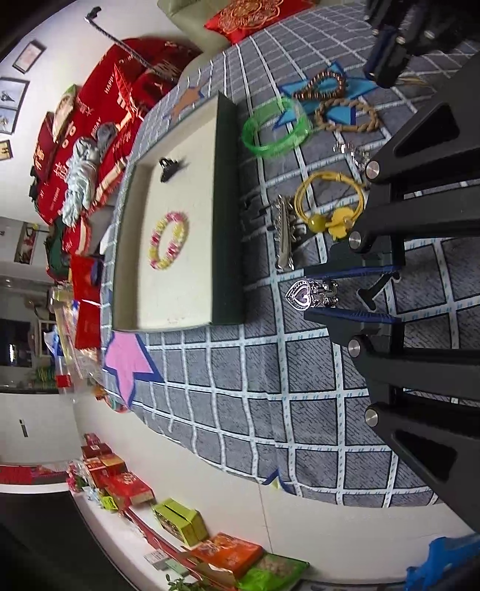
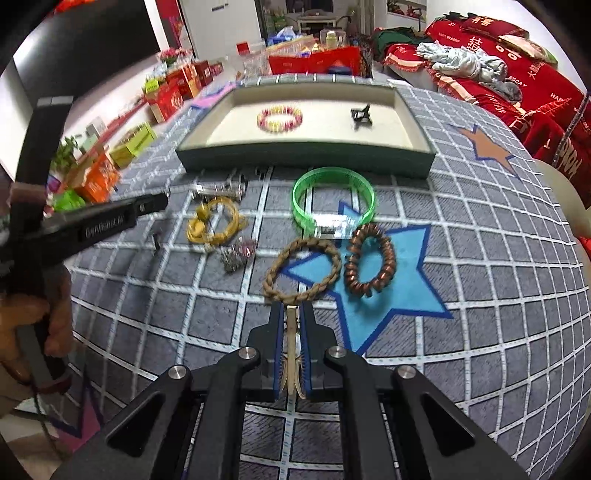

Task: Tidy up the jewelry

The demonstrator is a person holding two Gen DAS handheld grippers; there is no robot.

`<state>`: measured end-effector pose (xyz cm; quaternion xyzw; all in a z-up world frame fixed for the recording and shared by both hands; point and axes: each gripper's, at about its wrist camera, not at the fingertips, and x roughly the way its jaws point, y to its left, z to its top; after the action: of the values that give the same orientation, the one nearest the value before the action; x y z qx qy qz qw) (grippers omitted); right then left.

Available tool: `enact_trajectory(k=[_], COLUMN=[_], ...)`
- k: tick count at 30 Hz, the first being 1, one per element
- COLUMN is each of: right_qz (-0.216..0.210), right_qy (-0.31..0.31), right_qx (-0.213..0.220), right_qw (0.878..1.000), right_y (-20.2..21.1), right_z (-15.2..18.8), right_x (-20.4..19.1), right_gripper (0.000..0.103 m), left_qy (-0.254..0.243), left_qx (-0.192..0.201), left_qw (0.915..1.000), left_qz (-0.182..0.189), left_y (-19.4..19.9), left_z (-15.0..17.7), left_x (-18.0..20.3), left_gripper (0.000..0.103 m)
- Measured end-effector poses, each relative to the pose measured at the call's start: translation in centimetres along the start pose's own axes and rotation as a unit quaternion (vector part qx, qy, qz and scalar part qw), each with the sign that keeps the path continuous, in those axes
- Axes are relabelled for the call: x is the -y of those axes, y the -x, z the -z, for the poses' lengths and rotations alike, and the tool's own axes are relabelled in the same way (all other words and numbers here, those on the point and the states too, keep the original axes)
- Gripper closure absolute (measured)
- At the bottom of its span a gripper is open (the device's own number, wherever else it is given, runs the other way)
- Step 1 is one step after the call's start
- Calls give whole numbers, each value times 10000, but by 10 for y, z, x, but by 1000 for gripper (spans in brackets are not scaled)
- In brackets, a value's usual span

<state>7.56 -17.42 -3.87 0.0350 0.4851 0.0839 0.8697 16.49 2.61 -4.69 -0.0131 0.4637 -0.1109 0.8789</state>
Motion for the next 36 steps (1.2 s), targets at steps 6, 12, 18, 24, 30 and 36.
enact_trajectory(k=[6, 12, 18, 24, 30, 36], right_qz=[-255, -442, -580, -612, -583, -376], right_qy=[-268, -423, -489, -644, -850, -928], right_qx=[231, 400, 500, 459, 136, -188], right_qw=[9990, 9973, 9959, 9950, 9946, 9948], right_y=[16, 19, 8, -21, -66, -107], right_z=[-23, -59, -105, -148, -171, -179], right_x=[13, 26, 32, 43, 61, 72], right_gripper=[94, 94, 94, 94, 94, 94], left_qy=[-45, -155, -324, -386, -347, -399], left_qx=[181, 390, 501, 467, 152, -249], left_qw=[9996, 9980, 9966, 9974, 9987, 9984], left_qz=[227, 472, 576, 400, 349, 320], left_y=[21, 32, 19, -12, -55, -93], left_z=[-13, -43, -80, -109, -125, -127], left_x=[6, 17, 26, 28, 21, 22], left_gripper=[71, 71, 71, 71, 71, 71])
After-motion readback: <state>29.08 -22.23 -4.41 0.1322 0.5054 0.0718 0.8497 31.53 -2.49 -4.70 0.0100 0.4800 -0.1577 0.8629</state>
